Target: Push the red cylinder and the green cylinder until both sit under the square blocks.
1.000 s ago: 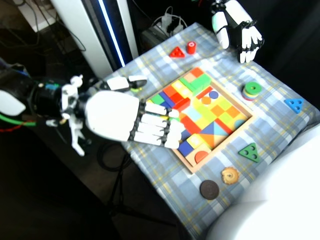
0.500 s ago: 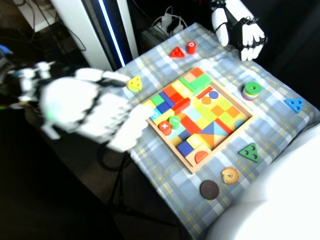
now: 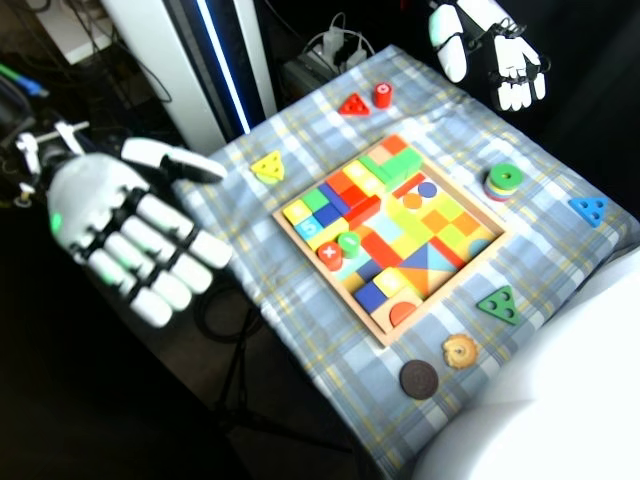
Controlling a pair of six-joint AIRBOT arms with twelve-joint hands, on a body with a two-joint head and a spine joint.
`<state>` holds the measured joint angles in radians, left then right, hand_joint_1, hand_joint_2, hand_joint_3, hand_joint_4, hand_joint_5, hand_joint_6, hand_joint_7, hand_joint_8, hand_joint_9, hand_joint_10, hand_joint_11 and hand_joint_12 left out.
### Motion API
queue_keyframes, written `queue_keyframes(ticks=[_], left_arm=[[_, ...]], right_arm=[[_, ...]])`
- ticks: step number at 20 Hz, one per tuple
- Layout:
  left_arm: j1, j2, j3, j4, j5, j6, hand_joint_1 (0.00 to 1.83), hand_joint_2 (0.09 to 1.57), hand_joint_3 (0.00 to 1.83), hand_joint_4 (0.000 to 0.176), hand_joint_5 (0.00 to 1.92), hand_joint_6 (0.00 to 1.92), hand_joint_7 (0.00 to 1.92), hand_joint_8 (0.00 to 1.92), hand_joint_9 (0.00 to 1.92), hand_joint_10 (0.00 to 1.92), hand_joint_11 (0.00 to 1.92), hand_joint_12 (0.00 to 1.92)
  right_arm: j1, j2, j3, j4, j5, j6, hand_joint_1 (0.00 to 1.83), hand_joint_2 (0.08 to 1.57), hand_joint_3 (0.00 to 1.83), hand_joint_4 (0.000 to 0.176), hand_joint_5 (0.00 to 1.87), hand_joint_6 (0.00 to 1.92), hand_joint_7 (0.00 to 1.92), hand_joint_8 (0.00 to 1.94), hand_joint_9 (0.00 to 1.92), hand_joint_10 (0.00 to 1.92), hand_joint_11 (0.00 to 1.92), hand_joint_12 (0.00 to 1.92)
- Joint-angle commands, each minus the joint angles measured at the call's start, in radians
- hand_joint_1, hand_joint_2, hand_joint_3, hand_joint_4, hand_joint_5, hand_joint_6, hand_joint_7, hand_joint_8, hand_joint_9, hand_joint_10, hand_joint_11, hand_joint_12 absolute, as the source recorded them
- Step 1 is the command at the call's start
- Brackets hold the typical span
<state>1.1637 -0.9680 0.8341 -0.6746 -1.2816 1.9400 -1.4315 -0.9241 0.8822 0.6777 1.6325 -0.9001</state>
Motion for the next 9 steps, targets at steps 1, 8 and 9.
queue_keyframes(ticks=[1, 8, 9], left_arm=[[0.002, 0.007, -0.006, 0.028, -0.133, -0.003, 0.29, 1.48, 0.00, 0.007, 0.52, 0.01, 0.44, 0.01, 0.39, 0.02, 0.00, 0.74], [0.013, -0.022, 0.011, 0.021, -0.181, -0.003, 0.37, 1.47, 0.00, 0.010, 0.51, 0.00, 0.43, 0.00, 0.37, 0.02, 0.00, 0.66], [0.012, -0.021, 0.011, 0.023, -0.181, -0.003, 0.35, 1.49, 0.00, 0.002, 0.51, 0.00, 0.43, 0.00, 0.37, 0.02, 0.00, 0.68]], right_arm=[[0.020, -0.006, 0.004, -0.029, 0.130, 0.001, 0.21, 1.14, 0.00, 0.060, 0.27, 0.01, 0.22, 0.00, 0.19, 0.01, 0.15, 0.05], [0.122, -0.055, 0.035, -0.096, 0.131, 0.002, 0.23, 1.15, 0.01, 0.077, 0.21, 0.00, 0.18, 0.00, 0.17, 0.00, 0.16, 0.04], [0.126, -0.064, 0.036, -0.100, 0.131, 0.004, 0.22, 1.16, 0.01, 0.048, 0.19, 0.00, 0.19, 0.00, 0.18, 0.01, 0.18, 0.05]])
